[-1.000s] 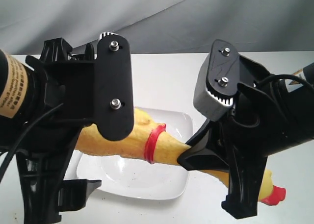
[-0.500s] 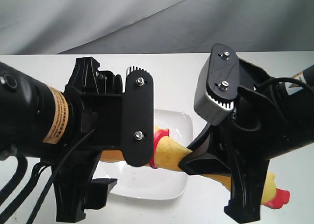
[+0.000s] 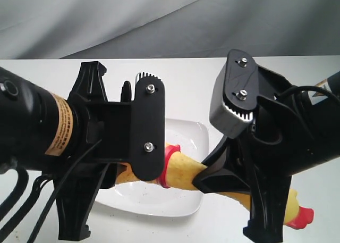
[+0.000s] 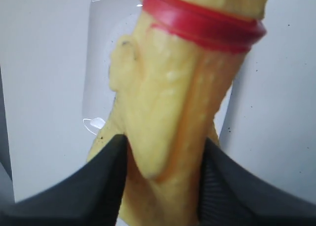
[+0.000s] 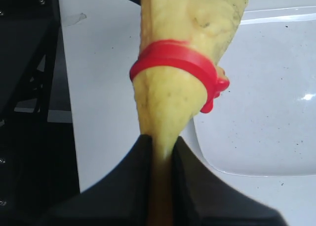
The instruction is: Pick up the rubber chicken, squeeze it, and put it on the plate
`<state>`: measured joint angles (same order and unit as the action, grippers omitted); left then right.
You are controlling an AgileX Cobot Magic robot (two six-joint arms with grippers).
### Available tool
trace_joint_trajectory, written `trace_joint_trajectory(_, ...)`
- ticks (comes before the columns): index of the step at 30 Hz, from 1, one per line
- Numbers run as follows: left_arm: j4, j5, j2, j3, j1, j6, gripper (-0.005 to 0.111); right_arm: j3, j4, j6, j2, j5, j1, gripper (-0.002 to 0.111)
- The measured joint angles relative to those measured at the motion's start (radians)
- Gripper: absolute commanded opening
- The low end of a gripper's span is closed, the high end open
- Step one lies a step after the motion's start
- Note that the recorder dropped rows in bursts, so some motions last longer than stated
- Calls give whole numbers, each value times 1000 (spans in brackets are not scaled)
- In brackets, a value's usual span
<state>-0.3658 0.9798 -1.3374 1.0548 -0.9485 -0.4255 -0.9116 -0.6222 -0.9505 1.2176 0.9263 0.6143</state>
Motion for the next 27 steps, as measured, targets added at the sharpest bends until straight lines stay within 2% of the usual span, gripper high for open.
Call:
trace_joint_trajectory(2, -8, -2, 0, 0, 0, 0, 9, 0, -2, 0, 0, 0, 0, 0)
trace_joint_trajectory(5, -24, -8, 0, 0, 0, 0, 34, 0, -2, 0, 0, -7, 0, 0)
trace_joint_trajectory(9, -33, -8, 0, 0, 0, -2, 94, 0, -1, 0, 0, -9, 0, 0)
trace_joint_trajectory(10, -33, -6, 0, 0, 0, -2, 106, 0, -2, 0, 0, -9, 0, 0)
trace_joint_trajectory(18, -38, 3, 0, 0, 0, 10, 103, 0, 0, 0, 0, -17, 0, 0)
trace_joint_trajectory(20, -40, 1, 0, 0, 0, 19, 95, 0, 0, 0, 0, -17, 0, 0)
trace_joint_trajectory(21, -40, -3, 0, 0, 0, 27, 88, 0, 0, 0, 0, -17, 0, 0)
trace_joint_trajectory(24, -46, -10, 0, 0, 0, 46, 52, 0, 2, 0, 0, -15, 0, 0)
trace_joint_trajectory(25, -49, -10, 0, 0, 0, 48, 32, 0, 4, 0, 0, -12, 0, 0)
trace_joint_trajectory(26, -49, -11, 0, 0, 0, 48, 5, 0, 4, 0, 0, -12, 0, 0)
trace_joint_trajectory(27, -49, -11, 0, 0, 0, 48, 1, 0, 2, 0, 0, -14, 0, 0)
